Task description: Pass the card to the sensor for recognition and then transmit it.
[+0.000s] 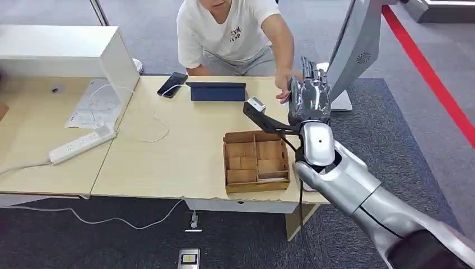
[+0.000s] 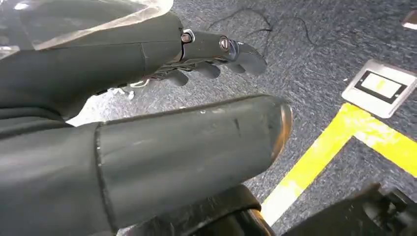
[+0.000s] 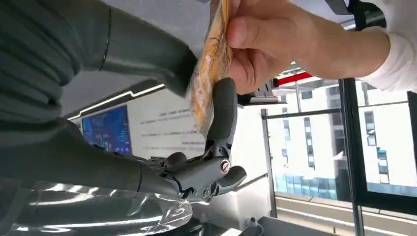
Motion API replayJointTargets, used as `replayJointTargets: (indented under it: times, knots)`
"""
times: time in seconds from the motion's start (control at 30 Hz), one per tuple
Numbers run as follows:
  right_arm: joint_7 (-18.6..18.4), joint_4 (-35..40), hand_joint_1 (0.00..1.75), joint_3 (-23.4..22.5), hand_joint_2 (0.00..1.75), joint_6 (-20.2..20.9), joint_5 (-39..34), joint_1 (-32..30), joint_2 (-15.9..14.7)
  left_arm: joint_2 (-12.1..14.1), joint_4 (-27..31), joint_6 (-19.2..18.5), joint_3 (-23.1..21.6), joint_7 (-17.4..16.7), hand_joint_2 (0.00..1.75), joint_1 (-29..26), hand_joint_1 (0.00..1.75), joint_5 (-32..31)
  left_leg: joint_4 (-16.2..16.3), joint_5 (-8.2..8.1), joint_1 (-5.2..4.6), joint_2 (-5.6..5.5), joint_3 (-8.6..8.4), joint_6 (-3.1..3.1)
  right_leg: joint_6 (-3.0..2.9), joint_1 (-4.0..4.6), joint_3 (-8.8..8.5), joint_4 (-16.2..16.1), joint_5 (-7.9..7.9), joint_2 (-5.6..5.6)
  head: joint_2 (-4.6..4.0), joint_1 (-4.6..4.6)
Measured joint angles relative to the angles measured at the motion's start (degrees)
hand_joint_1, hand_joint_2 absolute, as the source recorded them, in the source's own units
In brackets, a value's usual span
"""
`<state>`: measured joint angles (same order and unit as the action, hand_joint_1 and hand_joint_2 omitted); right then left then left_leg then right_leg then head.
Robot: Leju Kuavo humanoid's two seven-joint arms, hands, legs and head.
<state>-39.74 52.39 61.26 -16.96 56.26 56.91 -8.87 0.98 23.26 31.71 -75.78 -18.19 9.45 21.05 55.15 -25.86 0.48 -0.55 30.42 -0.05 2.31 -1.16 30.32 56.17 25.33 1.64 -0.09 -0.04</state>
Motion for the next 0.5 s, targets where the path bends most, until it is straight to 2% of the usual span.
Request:
replayJointTargets:
  times: [0.13, 0.3, 0.5]
  knots:
    - [0.0, -0.9, 0.00, -0.2, 1.75, 0.0, 1.8, 0.0, -0.1, -0.1, -0.1, -0.3, 0.0, 0.0, 0.00, 0.1, 0.00, -0.1, 0.0, 0.00, 0.00, 0.00, -0.01, 0.00, 0.00, 0.00, 0.00, 0.0, 0.00, 0.00, 0.00, -0.02]
    - [0.0, -1.0, 0.00, 0.0, 1.75, 4.0, 6.3, 0.3, -0.3, -0.2, -0.2, -0.2, 0.2, 1.0, 0.00, -0.1, 0.00, 0.4, 0.0, 0.00, 0.00, 0.01, -0.01, 0.00, 0.00, 0.01, 0.01, 0.0, 0.00, 0.00, 0.00, 0.00]
    - [0.0, 2.9, 0.00, 4.2, 1.75, 7.6, 12.8, 4.1, -1.7, -0.3, -0.3, 0.9, 1.3, 2.6, 0.00, -1.1, 0.00, 2.1, 0.0, 0.00, 0.00, 0.03, -0.01, 0.00, -0.01, 0.01, 0.02, 0.0, -0.01, 0.00, 0.00, -0.02]
